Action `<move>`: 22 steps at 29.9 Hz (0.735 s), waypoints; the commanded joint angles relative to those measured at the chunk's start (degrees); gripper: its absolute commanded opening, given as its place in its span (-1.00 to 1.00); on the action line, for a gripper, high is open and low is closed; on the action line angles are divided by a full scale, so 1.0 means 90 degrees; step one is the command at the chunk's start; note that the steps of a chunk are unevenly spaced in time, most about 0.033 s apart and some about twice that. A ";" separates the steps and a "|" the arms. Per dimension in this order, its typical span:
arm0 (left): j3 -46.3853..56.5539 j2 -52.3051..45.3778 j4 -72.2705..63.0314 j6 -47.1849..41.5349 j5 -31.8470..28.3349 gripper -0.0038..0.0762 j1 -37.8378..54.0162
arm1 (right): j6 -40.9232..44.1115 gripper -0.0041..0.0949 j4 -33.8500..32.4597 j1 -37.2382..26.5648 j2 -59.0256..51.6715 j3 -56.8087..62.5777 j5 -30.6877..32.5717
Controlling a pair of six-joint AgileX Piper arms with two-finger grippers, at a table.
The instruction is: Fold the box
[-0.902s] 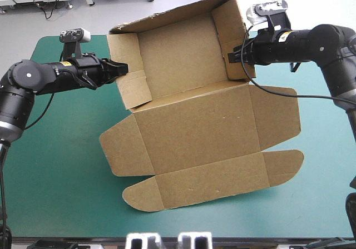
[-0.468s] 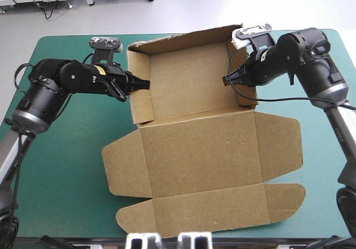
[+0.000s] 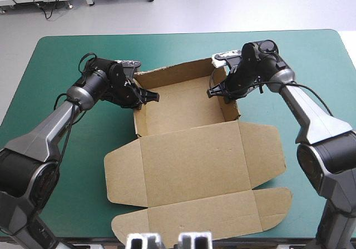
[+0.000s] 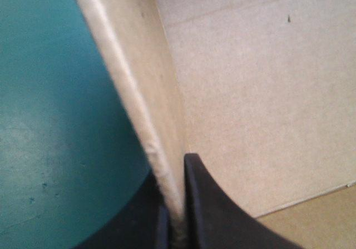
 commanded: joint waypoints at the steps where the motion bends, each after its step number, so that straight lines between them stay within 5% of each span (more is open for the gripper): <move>1: -0.0329 0.0013 -0.0024 -0.0111 -0.0145 -0.93 -0.0094 | -0.0378 -0.97 0.1151 0.0089 0.0082 -0.0168 -0.0502; 12: -0.1273 0.0231 0.0030 -0.0067 0.0308 -0.93 -0.0094 | -0.1041 -0.93 0.0783 0.0089 0.0406 -0.0237 -0.0680; 22: -0.2007 0.0715 -0.0079 -0.0095 0.1571 -0.55 -0.0094 | -0.1018 -0.24 0.0370 0.0089 0.0394 -0.0274 -0.0595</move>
